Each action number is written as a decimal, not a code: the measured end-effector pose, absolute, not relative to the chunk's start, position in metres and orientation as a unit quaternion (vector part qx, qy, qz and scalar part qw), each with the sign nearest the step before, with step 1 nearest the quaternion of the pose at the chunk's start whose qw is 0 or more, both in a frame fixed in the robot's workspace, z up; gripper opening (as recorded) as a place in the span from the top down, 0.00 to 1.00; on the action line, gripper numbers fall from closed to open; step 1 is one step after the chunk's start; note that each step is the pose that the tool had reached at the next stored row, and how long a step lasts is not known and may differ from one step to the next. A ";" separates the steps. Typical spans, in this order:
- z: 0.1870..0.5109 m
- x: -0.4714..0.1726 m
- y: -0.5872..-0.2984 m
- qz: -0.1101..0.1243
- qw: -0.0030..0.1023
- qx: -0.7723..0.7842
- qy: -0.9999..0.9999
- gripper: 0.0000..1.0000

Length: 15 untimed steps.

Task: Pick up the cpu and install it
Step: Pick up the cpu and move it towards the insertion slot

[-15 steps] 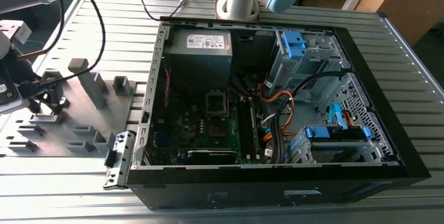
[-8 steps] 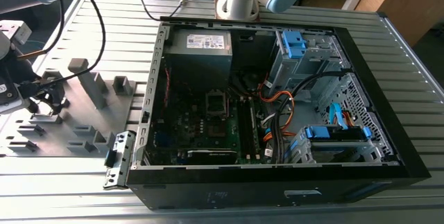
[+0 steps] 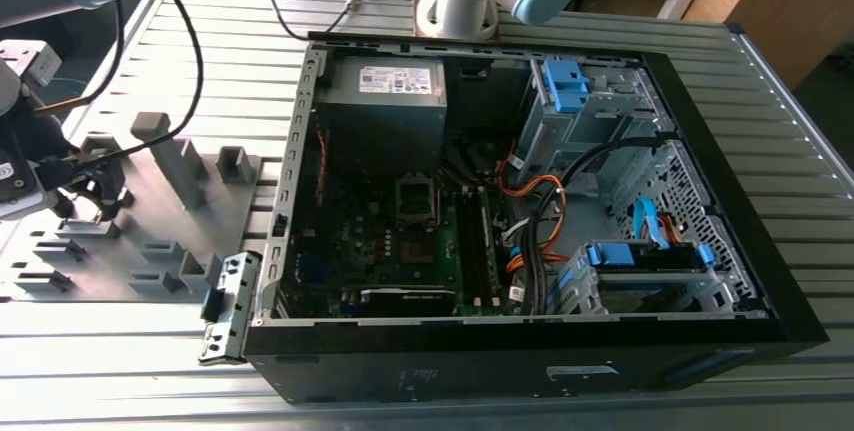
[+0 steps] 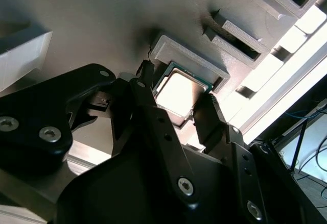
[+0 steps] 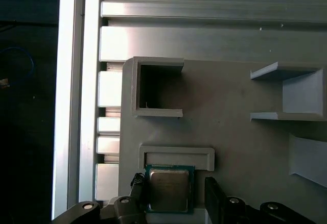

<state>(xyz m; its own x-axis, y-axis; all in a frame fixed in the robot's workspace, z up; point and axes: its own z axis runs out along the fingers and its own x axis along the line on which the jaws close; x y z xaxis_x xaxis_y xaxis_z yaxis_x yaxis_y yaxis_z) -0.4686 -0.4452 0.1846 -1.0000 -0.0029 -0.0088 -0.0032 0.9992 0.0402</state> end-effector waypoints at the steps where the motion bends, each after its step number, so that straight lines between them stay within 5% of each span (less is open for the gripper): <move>1: 0.185 -0.469 -0.445 0.020 0.004 -0.002 1.000 0.42; 15: 0.185 -0.465 -0.445 0.020 0.004 -0.001 1.000 0.42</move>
<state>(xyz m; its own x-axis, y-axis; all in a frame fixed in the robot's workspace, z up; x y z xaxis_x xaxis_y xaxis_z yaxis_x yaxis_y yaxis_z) -0.4647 -0.4452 0.1845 -1.0000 -0.0027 -0.0088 -0.0031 0.9992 0.0401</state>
